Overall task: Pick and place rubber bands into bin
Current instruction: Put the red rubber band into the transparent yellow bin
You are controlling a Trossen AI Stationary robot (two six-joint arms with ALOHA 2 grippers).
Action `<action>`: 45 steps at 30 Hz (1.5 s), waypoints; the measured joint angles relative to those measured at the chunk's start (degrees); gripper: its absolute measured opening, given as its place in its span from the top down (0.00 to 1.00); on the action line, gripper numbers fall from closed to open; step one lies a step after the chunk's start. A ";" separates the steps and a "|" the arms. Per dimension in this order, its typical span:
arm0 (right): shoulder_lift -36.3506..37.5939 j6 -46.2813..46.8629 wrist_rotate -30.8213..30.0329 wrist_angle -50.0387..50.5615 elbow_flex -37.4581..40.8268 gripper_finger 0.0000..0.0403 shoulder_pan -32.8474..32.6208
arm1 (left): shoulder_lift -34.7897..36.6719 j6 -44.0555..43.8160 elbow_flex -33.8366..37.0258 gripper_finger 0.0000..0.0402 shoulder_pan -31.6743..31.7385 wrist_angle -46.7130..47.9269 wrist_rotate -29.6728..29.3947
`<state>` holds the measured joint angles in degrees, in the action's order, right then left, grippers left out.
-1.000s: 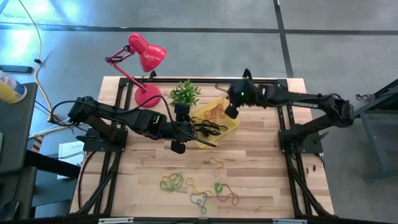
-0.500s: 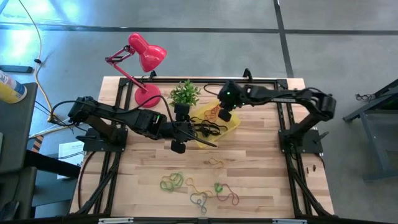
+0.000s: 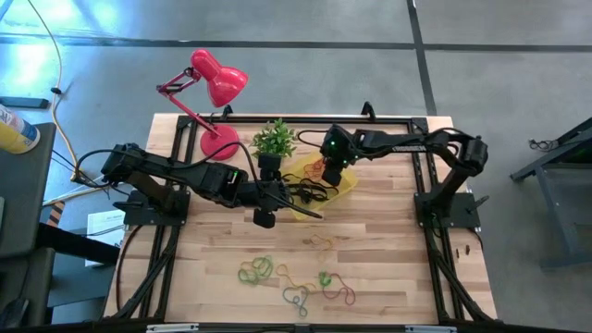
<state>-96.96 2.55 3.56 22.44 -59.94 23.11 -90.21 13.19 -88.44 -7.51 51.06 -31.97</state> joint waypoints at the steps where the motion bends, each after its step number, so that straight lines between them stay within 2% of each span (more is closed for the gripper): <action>1: 0.16 0.11 0.12 0.17 0.00 0.79 0.00 | 0.00 0.00 0.00 0.60 0.00 0.01 0.00; 8: 3.65 0.10 0.17 1.41 0.00 0.64 -1.39 | 0.00 0.00 -0.01 0.60 0.00 0.09 0.00; 12: 8.59 -0.02 -1.78 2.07 0.00 0.61 -3.02 | 0.00 0.25 -0.01 0.60 0.00 0.03 0.00; 17: 15.25 1.88 -1.92 6.18 0.00 0.62 -6.27 | 0.00 0.44 -0.01 0.60 0.00 0.07 0.00; 21: 20.07 4.93 -1.74 11.82 0.00 0.64 -12.49 | 0.00 1.03 -0.01 0.60 0.00 0.07 0.00; 26: 22.97 10.16 -4.07 15.61 0.00 0.66 -24.97 | 0.00 1.55 -0.01 0.60 0.00 0.05 -0.02; 33: 22.60 23.00 -13.59 14.66 0.00 0.67 -43.21 | 0.00 1.55 -0.01 0.60 0.00 0.03 -0.24; 38: 19.90 31.06 -21.34 13.29 0.00 0.67 -52.86 | 0.00 1.66 -0.01 0.60 0.00 -0.19 -0.24; 41: 16.05 33.05 -22.36 11.18 0.00 0.67 -56.53 | 0.00 1.78 -0.01 0.60 0.00 -0.22 -0.36; 45: 9.48 33.06 -19.82 5.37 0.00 0.67 -58.88 | 0.00 1.78 -0.01 0.60 0.00 -0.19 -0.44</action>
<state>-87.48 35.61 -16.26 27.81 -59.94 -35.76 -90.21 14.97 -88.44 -7.51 50.87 -32.40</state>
